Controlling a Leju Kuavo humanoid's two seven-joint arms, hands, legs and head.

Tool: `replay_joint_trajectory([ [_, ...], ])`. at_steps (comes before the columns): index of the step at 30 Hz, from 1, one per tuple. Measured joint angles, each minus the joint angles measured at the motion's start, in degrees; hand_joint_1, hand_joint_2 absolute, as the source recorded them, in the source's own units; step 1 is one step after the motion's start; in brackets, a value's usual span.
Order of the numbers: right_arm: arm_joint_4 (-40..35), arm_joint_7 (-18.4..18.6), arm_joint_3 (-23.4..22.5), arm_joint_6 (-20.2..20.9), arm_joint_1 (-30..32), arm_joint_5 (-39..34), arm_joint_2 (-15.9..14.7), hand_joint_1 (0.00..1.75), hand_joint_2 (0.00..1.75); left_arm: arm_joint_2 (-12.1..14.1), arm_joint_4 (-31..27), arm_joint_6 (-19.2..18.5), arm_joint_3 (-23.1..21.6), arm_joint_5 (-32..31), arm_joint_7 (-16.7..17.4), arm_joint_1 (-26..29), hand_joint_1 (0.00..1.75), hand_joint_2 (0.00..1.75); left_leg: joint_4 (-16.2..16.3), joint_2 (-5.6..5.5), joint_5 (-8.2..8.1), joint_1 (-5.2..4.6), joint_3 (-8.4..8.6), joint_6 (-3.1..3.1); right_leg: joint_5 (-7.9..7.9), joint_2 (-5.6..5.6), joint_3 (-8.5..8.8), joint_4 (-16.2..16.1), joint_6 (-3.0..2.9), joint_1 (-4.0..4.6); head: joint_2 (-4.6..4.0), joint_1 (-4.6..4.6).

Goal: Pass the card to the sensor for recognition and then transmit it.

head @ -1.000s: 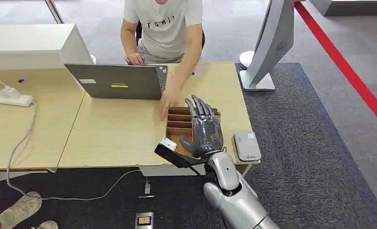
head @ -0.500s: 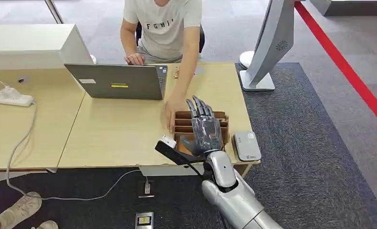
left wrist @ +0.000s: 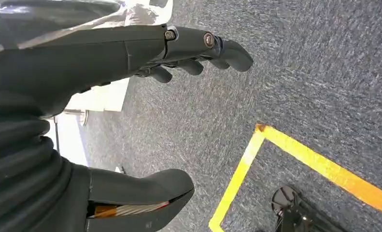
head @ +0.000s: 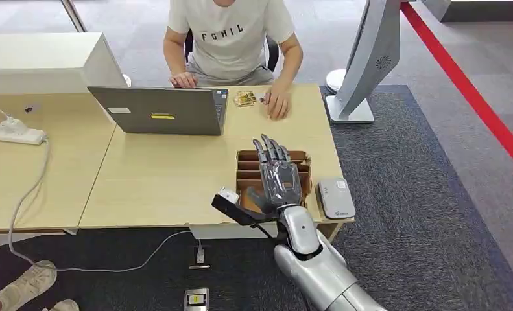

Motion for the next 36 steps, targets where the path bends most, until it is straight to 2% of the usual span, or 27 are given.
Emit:
replay_joint_trajectory([
  [5,1.62,2.69,-0.11,-0.02,-0.88,0.98,-0.43,0.0,1.75,-0.09,0.02,0.39,0.0,0.42,0.15,0.01,0.0,1.75,0.0,0.0,0.0,0.0,0.0,0.0,0.0,0.0,-0.01,-0.01,0.0,0.0,0.0,0.0],
  [20,6.49,7.61,-1.75,-0.31,-2.74,3.63,-2.03,0.0,1.75,-0.22,0.04,-0.33,0.0,1.51,-0.04,0.03,0.0,1.75,0.01,0.0,0.0,0.0,0.0,0.0,0.0,0.0,-0.01,-0.01,0.0,0.0,0.0,0.02],
  [36,7.58,9.01,-2.86,0.72,-2.79,4.66,-3.78,0.02,1.75,-0.22,0.07,-1.97,0.0,1.05,-0.22,0.06,0.0,1.75,0.01,0.0,0.0,0.0,0.0,0.0,0.01,0.0,-0.02,-0.01,0.0,0.0,0.0,0.0],
])
